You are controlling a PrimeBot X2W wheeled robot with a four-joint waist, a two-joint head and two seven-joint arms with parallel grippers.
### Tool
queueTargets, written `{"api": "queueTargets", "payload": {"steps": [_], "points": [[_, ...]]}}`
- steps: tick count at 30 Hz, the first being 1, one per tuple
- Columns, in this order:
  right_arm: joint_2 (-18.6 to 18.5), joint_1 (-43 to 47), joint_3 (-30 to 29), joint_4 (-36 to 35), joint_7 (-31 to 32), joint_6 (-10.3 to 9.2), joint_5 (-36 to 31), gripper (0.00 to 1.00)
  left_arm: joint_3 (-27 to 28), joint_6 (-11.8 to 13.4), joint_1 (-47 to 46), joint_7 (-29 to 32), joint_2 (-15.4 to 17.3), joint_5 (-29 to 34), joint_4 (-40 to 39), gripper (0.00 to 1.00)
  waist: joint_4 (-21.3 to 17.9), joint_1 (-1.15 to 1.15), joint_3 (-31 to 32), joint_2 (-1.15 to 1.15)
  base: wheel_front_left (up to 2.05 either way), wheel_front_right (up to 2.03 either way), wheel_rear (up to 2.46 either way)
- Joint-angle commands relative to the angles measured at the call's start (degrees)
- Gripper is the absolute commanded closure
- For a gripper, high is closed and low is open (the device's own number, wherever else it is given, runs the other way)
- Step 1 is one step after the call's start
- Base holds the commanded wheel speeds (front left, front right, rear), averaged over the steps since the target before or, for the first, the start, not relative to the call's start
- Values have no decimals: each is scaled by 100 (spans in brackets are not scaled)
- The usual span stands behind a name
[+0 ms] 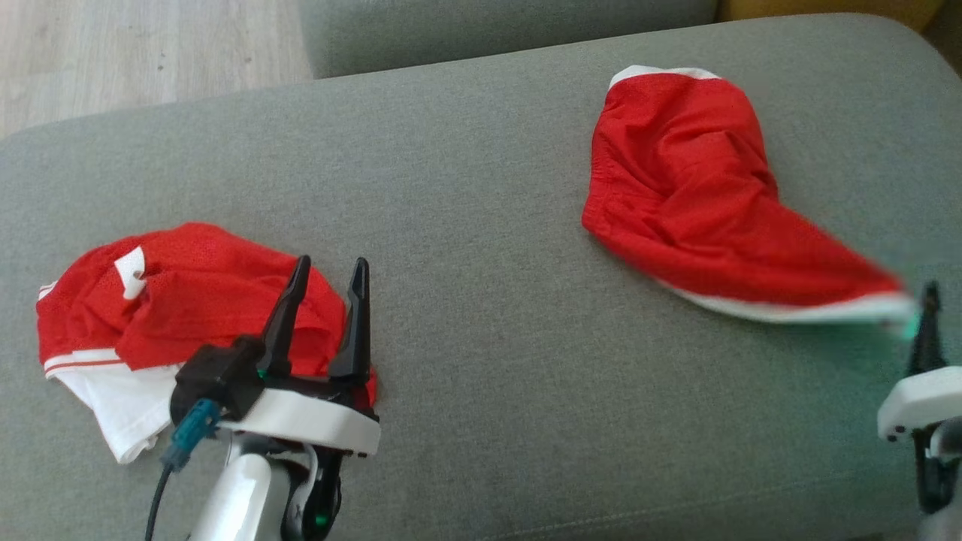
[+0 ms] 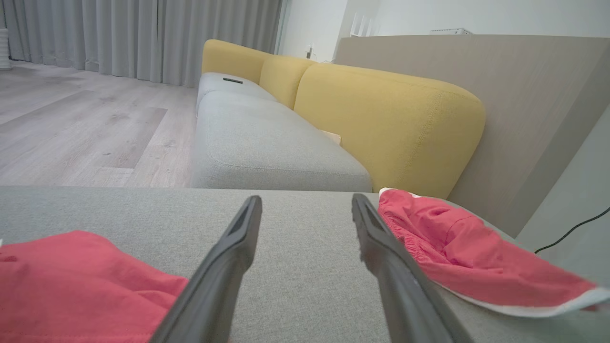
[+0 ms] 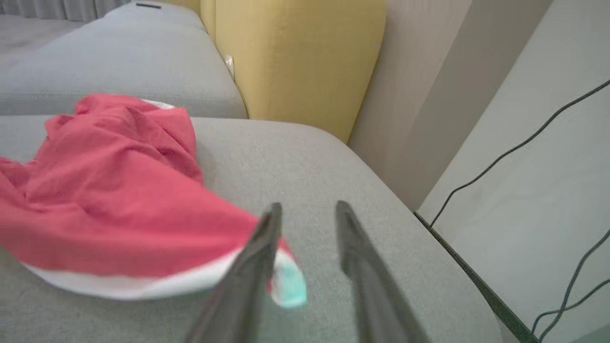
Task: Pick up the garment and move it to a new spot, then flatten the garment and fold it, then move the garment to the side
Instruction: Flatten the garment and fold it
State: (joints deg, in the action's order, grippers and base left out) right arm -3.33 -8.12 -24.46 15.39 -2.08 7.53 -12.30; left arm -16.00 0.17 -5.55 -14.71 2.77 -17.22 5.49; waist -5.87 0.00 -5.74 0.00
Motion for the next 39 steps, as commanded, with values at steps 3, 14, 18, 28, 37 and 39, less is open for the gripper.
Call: {"api": "queueTargets", "payload": {"steps": [3, 14, 18, 28, 37, 39], "points": [[6, -177, 244, -352, -270, -4, 27, 0, 186, -26, -165, -29, 10, 49, -162, 0, -1, 0, 42, 0, 0, 0, 0], [44, 346, 2166, -863, -1020, -4, 1384, 0, 110, -42, -78, -29, 10, 41, -198, 0, 172, 0, 225, 0, 0, 0, 0], [45, 567, 2464, -748, -1117, -4, 1667, 0, 51, -43, -18, -29, 10, 27, -201, 0, 354, 0, 233, 0, 0, 0, 0], [45, -415, 2672, 370, -840, -4, 1276, 0, -103, -41, -147, -29, 10, -4, -211, 0, 974, 0, -186, 0, 0, 0, 0], [-59, -1493, 2408, 2042, -614, -4, 903, 0, -188, -21, -326, -29, 10, -54, -183, 0, 1359, 0, -514, 0, 0, 0, 0], [-77, -1693, 2229, 2404, -618, -4, 786, 0, -195, -20, -350, -29, 10, -52, -189, 0, 1415, 0, -580, 0, 0, 0, 0]]}}
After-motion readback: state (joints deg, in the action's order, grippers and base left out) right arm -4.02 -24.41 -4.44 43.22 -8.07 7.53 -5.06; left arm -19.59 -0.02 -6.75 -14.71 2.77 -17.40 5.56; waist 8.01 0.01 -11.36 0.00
